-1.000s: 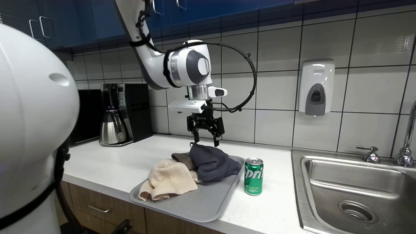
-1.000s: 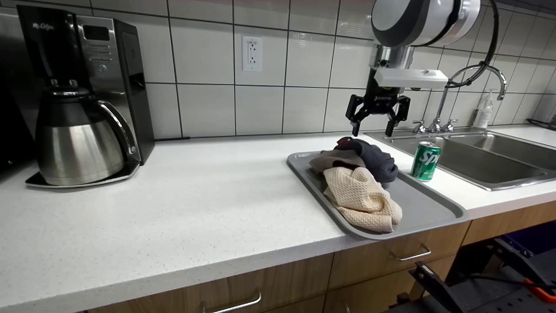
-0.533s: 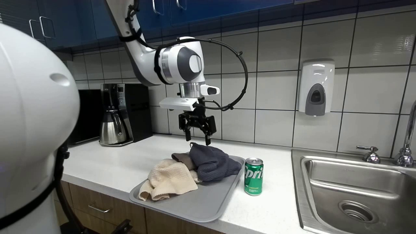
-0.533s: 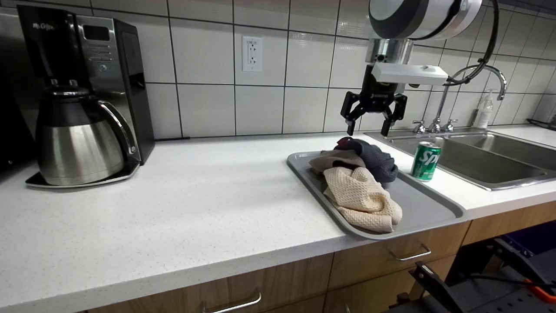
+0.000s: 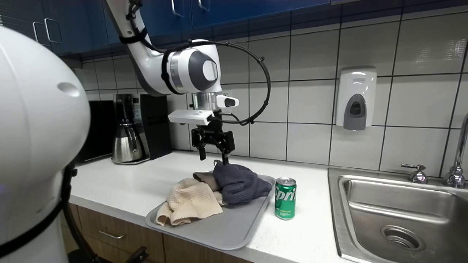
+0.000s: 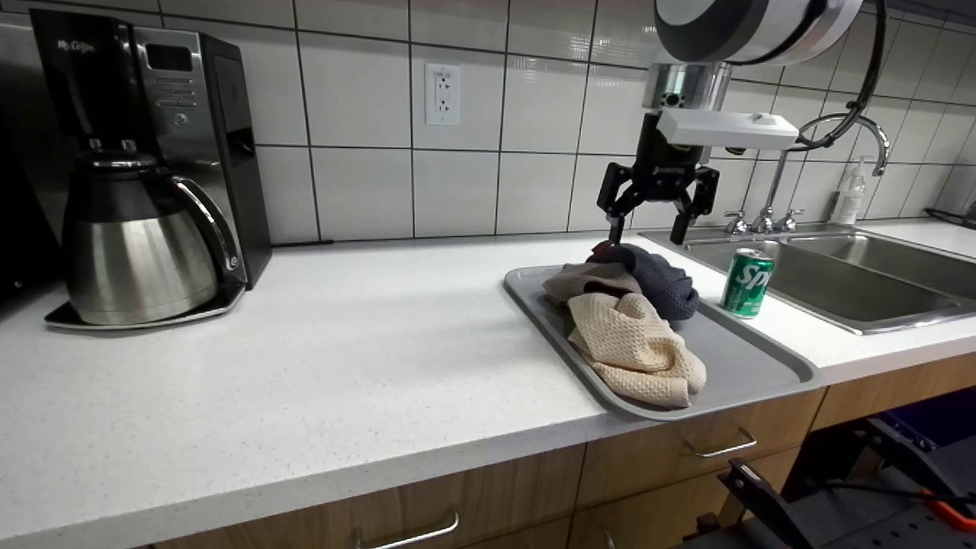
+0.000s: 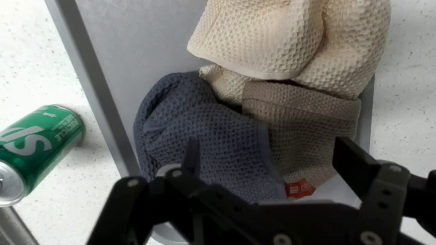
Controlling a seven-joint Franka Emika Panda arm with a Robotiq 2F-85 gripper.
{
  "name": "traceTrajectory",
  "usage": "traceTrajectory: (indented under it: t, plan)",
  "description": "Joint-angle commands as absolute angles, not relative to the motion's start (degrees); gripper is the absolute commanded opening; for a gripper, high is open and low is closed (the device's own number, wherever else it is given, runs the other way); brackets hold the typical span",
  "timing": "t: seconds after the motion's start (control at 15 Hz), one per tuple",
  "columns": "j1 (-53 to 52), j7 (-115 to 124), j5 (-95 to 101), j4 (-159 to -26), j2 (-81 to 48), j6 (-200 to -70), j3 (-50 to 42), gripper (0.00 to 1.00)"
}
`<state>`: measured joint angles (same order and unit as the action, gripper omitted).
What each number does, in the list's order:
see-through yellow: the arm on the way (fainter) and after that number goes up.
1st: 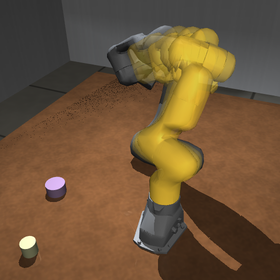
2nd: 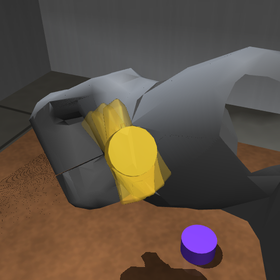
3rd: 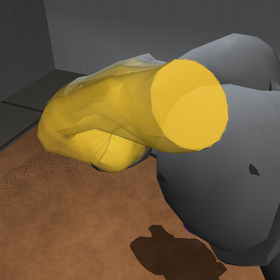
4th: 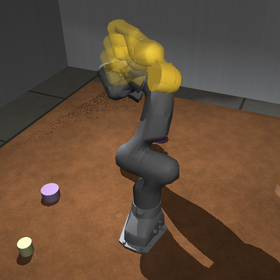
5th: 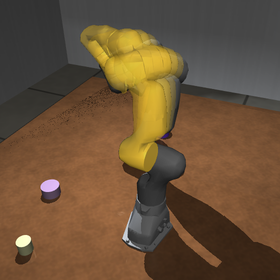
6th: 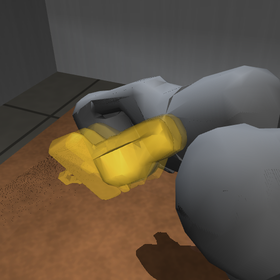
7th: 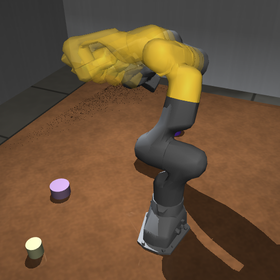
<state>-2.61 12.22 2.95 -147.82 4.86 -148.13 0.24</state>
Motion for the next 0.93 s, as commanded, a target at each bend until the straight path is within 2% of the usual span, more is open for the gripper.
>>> traceTrajectory:
  t: [0.0, 0.33, 0.4, 0.87]
  plan:
    - [-2.2, 10.07, 2.47, -152.32, 11.29, -145.96, 1.09, 1.0]
    - [-2.5, 10.01, 1.64, -156.43, 16.12, -145.14, 1.72, 1.0]
    - [-1.74, 10.9, 2.55, -153.62, 11.68, -146.76, 1.73, 1.0]
    - [-1.73, 10.9, 2.55, -153.92, 11.61, -146.86, 1.77, 1.0]
